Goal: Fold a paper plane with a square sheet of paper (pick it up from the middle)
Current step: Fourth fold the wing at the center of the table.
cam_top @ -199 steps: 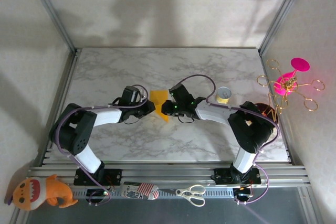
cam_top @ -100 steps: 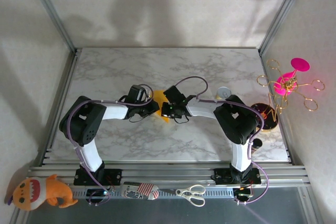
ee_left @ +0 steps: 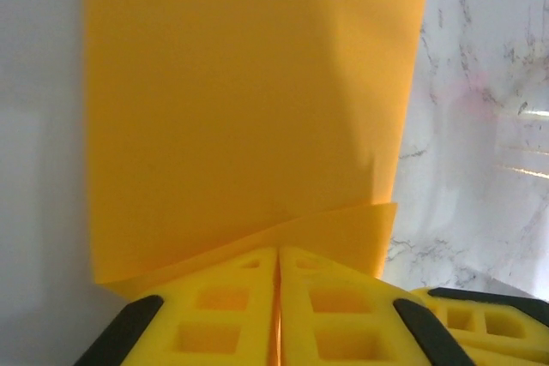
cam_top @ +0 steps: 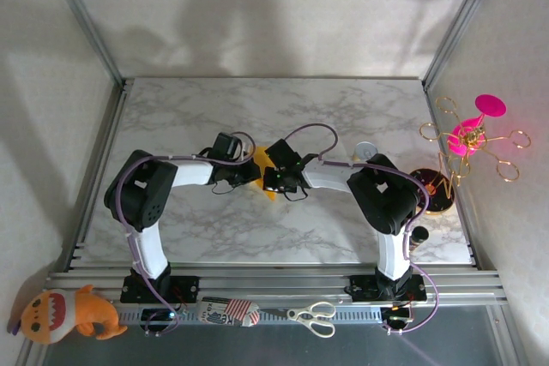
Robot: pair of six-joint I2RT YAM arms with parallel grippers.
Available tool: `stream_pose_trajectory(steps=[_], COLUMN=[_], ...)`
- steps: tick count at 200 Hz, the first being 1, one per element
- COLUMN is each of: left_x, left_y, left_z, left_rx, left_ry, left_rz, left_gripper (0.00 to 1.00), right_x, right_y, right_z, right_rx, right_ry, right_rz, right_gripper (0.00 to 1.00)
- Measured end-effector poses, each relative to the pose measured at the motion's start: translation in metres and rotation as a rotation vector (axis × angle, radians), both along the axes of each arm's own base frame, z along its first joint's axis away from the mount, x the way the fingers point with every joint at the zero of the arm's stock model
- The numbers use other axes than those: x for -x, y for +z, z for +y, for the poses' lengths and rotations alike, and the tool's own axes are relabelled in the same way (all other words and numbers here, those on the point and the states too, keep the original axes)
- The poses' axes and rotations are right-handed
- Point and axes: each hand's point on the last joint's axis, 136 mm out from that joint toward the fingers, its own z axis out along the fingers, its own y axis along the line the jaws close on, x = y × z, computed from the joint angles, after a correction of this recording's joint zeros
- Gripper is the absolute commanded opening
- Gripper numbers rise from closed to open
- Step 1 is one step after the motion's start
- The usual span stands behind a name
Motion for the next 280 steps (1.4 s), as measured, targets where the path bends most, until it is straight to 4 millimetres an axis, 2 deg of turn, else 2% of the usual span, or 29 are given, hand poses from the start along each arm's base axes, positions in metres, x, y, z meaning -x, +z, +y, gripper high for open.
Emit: stream_pose_trajectory(steps=[55,85,106,136,148,165,199,220,250,280], left_x=[-0.033,-0.037,-0.033,-0.017,-0.010,0.001,0.017,0.017,0.013,0.011], left_y=[0.003,0.009,0.023,0.050,0.054,0.053,0.045,0.047,0.036,0.032], left_z=[0.066,0.081,0.087,0.084,0.080,0.074,0.054,0.043,0.032,0.024], left_rx=[0.004,-0.032,-0.028,0.026,0.050,0.083,0.124,0.153,0.144,0.135], left_ry=[0.162,0.215,0.253,0.296,0.311,0.329,0.340,0.343,0.327,0.312], left_rz=[-0.002,-0.012,-0.030,-0.055,-0.051,-0.025,0.045,0.050,0.085,0.099], left_gripper=[0.17,0.27,0.36,0.44,0.46,0.48,0.49,0.44,0.32,0.30], right_x=[0.001,0.001,-0.002,-0.020,-0.025,-0.028,-0.029,-0.032,-0.034,-0.032], right_y=[0.001,0.005,0.014,0.051,0.063,0.067,0.055,0.044,0.026,0.013], right_z=[-0.004,-0.003,0.000,0.010,0.012,0.013,0.009,0.008,0.004,-0.003], right_rx=[0.018,0.016,-0.021,-0.127,-0.158,-0.175,-0.147,-0.114,-0.073,-0.041], right_ry=[0.099,0.156,0.148,0.070,0.038,0.008,-0.028,-0.036,-0.046,-0.053], right_rz=[-0.064,-0.083,-0.087,-0.155,-0.182,-0.184,-0.156,-0.141,-0.117,-0.087], right_gripper=[0.11,0.17,0.28,0.30,0.29,0.28,0.28,0.29,0.29,0.28])
